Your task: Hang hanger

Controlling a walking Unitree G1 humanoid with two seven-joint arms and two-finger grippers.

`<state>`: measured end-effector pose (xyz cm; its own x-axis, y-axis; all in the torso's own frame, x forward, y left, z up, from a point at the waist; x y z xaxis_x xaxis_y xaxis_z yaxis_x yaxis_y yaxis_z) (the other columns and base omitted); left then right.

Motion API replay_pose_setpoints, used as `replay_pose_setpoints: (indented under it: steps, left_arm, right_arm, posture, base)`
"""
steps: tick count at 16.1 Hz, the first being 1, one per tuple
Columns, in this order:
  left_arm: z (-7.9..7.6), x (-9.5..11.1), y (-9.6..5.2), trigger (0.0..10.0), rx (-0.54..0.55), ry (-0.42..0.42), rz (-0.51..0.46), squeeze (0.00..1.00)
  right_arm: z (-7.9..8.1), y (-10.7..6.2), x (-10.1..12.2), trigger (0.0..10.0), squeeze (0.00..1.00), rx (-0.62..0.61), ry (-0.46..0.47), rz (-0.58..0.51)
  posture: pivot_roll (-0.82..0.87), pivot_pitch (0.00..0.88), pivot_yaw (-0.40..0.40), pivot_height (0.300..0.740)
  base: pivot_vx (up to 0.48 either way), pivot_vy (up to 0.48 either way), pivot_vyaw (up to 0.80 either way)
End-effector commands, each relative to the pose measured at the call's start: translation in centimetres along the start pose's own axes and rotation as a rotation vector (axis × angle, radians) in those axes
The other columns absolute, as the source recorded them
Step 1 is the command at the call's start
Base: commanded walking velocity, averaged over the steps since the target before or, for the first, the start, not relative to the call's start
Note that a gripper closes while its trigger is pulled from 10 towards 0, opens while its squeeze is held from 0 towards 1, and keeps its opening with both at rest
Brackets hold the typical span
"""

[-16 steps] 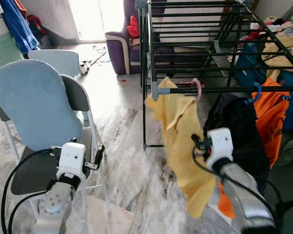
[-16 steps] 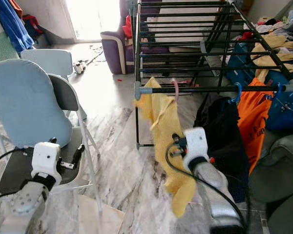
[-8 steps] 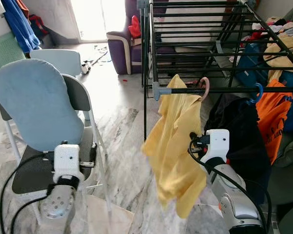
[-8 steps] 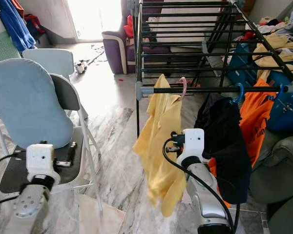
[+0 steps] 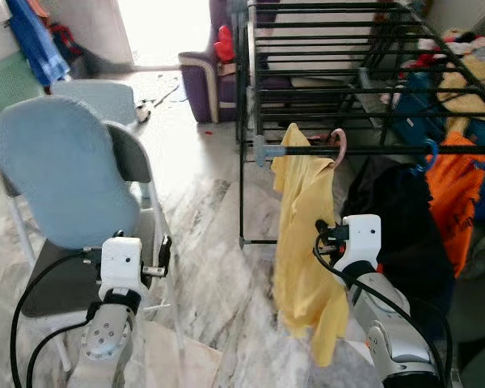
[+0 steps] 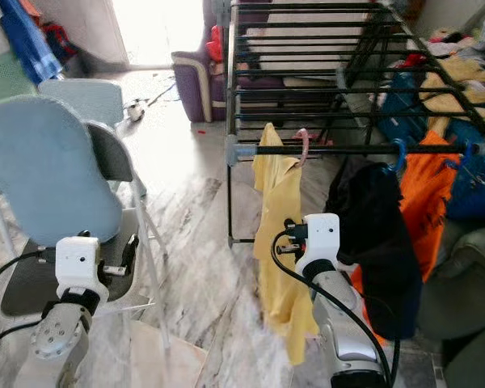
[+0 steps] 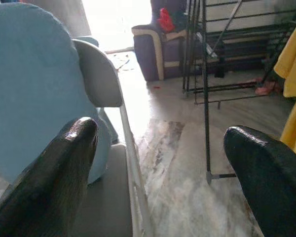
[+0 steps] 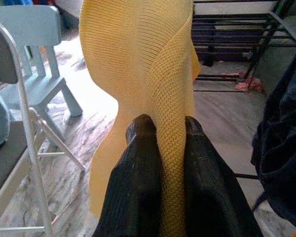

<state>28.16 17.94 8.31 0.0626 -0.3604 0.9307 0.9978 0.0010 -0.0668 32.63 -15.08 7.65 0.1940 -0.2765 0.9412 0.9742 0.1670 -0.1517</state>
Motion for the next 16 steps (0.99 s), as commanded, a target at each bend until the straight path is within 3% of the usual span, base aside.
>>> replay_pose_setpoints:
  steps: [1,9,16]
  left_arm:
    - [0.12,-0.27,0.01,10.0,-0.001,0.016,0.007,0.0]
    - [-0.05,-0.24,0.24,10.0,-0.01,0.035,0.004,0.0]
    - [-0.23,-0.36,0.39,10.0,-0.013,0.037,0.009,0.0]
  right_arm:
    - [0.82,0.49,1.69,10.0,0.0,0.036,-0.005,-0.068]
    - [0.85,0.66,1.58,10.0,0.0,0.029,0.007,-0.064]
    - [0.76,0.79,1.47,10.0,0.0,0.029,0.011,-0.054]
  posture:
    - [-0.04,0.0,0.015,0.74]
    - [-0.04,0.0,0.029,0.74]
    - [-0.05,0.0,0.026,0.74]
  base:
    - [0.0,0.0,0.8]
    - [0.0,0.0,0.77]
    - [-0.258,0.0,0.0]
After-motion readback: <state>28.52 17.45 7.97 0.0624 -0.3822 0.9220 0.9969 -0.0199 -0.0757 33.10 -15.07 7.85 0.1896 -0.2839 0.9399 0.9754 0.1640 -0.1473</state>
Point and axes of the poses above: a point about 5 cm out from each wrist's last joint towards the gripper, its own y axis pointing out of the wrist towards the gripper, its own x axis along the axis of the wrist's last joint, z = x × y, the point moved 4 cm from there along y, pointing out of the wrist towards the gripper, and after that the axes turned 14 degrees about y, right-handed, at the moved point
